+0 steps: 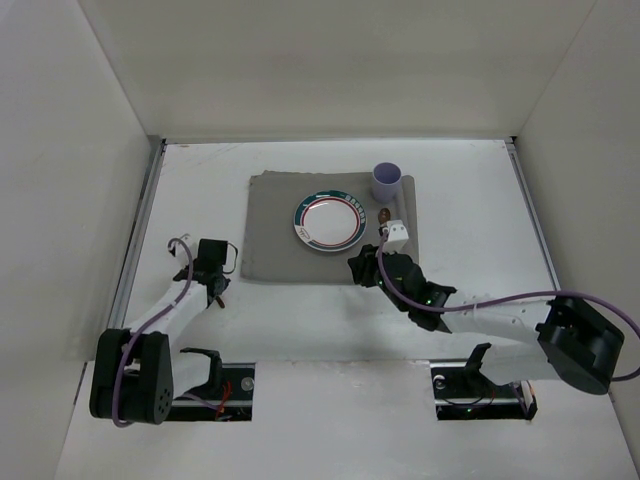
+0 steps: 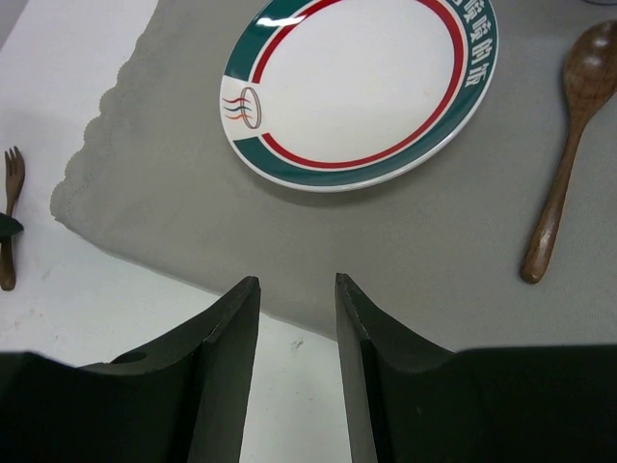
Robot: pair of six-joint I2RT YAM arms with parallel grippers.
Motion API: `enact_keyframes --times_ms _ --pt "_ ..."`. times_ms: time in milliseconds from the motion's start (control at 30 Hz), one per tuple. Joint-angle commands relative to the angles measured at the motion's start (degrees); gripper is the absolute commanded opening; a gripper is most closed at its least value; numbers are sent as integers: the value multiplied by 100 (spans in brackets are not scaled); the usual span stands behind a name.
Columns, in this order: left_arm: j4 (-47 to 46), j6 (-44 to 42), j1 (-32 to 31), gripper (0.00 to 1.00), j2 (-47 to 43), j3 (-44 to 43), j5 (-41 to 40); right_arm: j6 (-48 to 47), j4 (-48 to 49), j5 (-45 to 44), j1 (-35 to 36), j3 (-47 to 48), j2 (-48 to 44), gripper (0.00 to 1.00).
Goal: Set the dinner table for one person
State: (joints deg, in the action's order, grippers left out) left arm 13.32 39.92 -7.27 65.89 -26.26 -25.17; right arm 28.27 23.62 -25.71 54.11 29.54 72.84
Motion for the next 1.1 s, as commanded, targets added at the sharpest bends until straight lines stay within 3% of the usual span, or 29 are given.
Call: enact_keyframes --times_ms 0,133,333,500,667,1067 --pt "-14 -46 46 18 -6 112 144 -50 240 5 69 193 -191 43" --pt "65 -63 72 5 -128 43 100 -6 249 22 43 140 -226 43" --pt "172 -483 -384 3 -1008 -896 -137 29 249 -13 -10 122 -174 43" --pt "-496 -1643 -1359 4 158 -2118 160 64 257 5 -54 131 -130 43" --pt "-506 -2593 -2063 3 1688 -3164 241 91 275 -30 -115 105 -94 43" --pt "-541 -2823 -2301 4 3096 -3579 144 135 275 -30 -221 96 -24 44"
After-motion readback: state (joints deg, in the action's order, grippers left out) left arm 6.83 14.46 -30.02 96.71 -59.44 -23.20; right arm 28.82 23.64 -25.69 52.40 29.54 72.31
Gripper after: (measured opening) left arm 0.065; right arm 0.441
